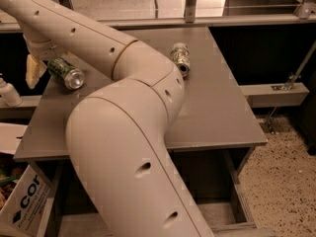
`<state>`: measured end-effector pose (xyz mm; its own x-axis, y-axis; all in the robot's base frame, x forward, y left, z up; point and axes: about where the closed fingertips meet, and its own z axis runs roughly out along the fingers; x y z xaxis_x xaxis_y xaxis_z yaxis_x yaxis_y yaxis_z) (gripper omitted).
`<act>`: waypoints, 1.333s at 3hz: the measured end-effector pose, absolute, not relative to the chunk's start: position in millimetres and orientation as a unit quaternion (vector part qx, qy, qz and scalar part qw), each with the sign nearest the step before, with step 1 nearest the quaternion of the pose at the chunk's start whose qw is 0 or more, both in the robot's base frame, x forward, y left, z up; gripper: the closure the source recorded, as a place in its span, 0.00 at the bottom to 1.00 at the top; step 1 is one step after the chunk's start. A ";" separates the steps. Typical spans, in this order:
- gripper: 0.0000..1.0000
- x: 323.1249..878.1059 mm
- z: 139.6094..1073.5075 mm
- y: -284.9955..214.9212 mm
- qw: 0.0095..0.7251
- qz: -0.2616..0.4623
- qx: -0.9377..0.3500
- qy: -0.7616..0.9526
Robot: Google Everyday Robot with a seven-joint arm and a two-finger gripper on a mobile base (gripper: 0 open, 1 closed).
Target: Place green can upright
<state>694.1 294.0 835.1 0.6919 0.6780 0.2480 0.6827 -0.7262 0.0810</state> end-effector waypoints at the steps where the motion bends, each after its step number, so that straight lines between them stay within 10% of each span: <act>1: 0.17 693.8 832.7 299.6 -0.001 -0.135 -0.918 -0.374; 4: 0.88 689.5 844.1 310.9 -0.004 -0.152 -0.918 -0.366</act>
Offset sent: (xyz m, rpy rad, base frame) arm -0.0117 0.0106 0.0159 -0.0448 -0.0308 0.0183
